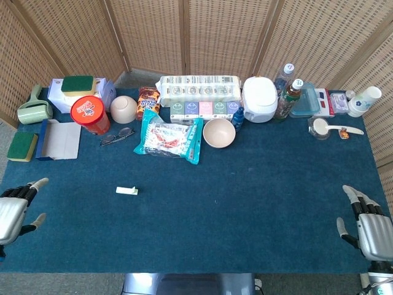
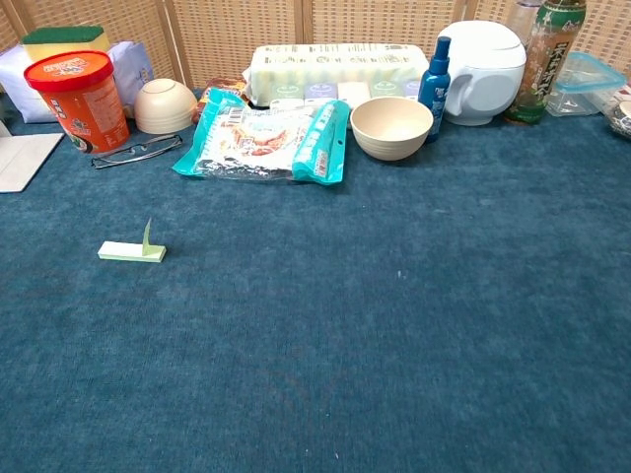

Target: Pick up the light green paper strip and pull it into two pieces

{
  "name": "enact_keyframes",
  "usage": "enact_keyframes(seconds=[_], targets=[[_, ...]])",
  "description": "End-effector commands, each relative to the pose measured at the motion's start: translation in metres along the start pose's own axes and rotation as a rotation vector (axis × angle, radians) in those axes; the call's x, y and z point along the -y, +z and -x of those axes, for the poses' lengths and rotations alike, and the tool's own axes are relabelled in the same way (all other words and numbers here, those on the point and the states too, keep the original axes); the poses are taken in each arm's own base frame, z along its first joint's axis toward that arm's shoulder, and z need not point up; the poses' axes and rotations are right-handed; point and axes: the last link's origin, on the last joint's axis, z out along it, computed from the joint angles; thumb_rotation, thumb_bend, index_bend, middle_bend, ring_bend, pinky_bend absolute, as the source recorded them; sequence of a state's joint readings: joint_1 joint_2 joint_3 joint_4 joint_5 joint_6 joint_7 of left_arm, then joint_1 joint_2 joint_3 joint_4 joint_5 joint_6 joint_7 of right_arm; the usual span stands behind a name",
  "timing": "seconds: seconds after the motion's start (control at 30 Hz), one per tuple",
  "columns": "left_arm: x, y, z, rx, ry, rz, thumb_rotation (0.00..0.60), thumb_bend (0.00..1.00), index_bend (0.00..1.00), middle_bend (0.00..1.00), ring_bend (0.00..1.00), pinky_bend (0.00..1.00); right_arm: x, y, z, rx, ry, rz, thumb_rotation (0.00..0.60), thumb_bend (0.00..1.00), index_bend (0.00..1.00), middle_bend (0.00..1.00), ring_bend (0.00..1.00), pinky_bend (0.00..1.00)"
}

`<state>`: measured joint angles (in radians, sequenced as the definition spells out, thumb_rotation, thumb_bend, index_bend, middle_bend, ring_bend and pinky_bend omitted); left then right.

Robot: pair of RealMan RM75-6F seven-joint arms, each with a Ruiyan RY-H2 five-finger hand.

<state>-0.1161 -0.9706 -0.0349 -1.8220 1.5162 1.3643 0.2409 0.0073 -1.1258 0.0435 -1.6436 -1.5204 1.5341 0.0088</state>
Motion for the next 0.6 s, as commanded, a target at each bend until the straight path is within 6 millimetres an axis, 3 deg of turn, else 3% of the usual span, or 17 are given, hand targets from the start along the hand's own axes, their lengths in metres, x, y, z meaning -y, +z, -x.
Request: enact_keyframes(seconds=[0.03,0.13,0.23,0.33,0.5,0.6], targets=[[-0.010,0.022,-0.004,0.013,0.017,0.046,0.600,0.24,0.17,0.29,0.33,0.32,0.000,0.001,0.001,0.003,-0.002,0.003,0.600,0.47,0.08,0.18,0.16,0.24],[-0.020,0.045,-0.004,0.038,0.034,0.095,0.600,0.24,0.18,0.33,0.36,0.32,0.000,0.004,0.002,0.007,-0.002,0.005,0.600,0.47,0.08,0.18,0.16,0.24],[-0.030,0.065,-0.004,0.059,0.050,0.136,0.600,0.24,0.19,0.39,0.43,0.38,0.000,0.006,0.004,0.010,-0.003,0.007,0.600,0.47,0.08,0.18,0.16,0.24],[-0.039,0.082,-0.001,0.085,0.067,0.169,0.600,0.24,0.21,0.51,0.54,0.55,0.000,0.008,0.005,0.012,-0.001,0.010,0.600,0.47,0.08,0.18,0.16,0.24],[-0.055,0.107,0.007,0.130,0.101,0.218,0.600,0.24,0.25,0.84,0.86,0.87,0.000,0.011,0.007,0.020,0.001,0.015,0.600,0.47,0.08,0.18,0.16,0.24],[-0.063,0.117,0.012,0.138,0.128,0.239,0.600,0.24,0.27,0.92,0.93,0.97,-0.001,0.012,0.008,0.021,0.000,0.016,0.600,0.47,0.08,0.18,0.16,0.24]])
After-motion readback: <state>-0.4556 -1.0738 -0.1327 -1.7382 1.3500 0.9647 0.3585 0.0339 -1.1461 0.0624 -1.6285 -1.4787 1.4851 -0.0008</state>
